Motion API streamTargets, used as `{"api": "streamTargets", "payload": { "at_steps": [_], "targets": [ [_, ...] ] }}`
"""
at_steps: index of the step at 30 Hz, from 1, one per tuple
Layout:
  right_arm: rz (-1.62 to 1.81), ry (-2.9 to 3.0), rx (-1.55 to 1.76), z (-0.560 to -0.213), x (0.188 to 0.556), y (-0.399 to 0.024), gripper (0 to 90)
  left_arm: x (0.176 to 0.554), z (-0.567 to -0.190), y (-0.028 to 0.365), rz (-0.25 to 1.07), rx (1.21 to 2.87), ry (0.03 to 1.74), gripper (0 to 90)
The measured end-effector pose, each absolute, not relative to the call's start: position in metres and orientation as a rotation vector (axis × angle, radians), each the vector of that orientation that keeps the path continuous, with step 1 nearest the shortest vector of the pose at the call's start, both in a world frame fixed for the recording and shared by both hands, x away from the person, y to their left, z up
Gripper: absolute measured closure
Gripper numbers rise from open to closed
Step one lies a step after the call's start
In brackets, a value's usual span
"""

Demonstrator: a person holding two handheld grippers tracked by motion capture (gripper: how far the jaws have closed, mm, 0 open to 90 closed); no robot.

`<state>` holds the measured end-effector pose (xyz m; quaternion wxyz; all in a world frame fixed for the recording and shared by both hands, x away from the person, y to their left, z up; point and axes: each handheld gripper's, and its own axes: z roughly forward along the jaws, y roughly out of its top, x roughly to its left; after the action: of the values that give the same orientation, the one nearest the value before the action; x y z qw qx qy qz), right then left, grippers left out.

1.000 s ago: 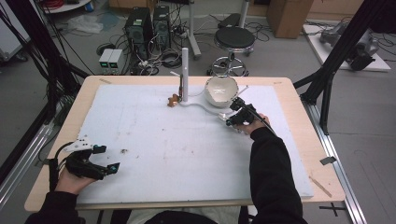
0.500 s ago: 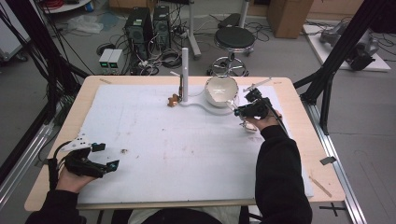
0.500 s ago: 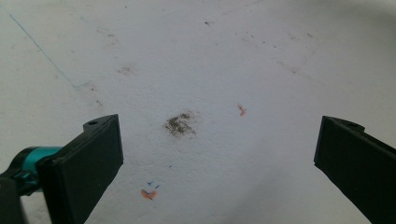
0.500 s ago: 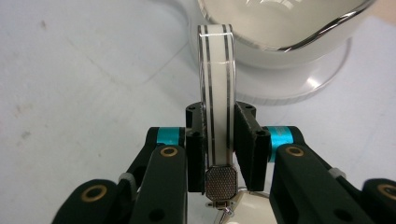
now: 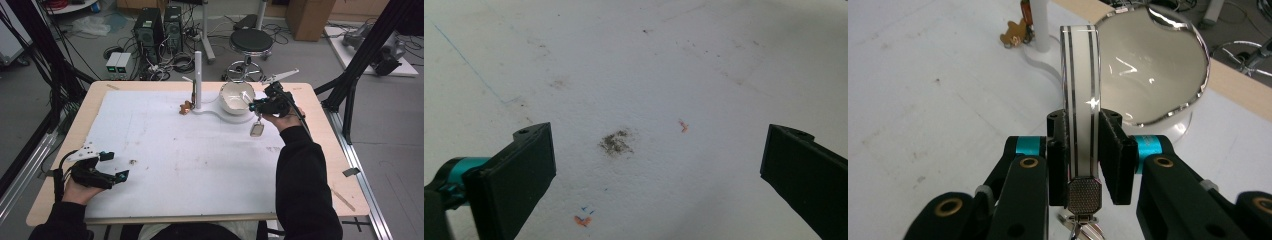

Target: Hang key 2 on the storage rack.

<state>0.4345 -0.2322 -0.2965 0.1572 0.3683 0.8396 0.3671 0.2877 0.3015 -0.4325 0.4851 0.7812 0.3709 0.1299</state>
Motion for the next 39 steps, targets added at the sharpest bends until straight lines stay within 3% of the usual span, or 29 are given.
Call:
{"api": "streamTargets", "payload": {
  "at_steps": [39],
  "targets": [
    [1.220,2.471,0.765,-0.227,0.465,-0.134,75.3,0.284,-0.435,0.303,0.307,1.929,0.900,1.7]
  ]
}}
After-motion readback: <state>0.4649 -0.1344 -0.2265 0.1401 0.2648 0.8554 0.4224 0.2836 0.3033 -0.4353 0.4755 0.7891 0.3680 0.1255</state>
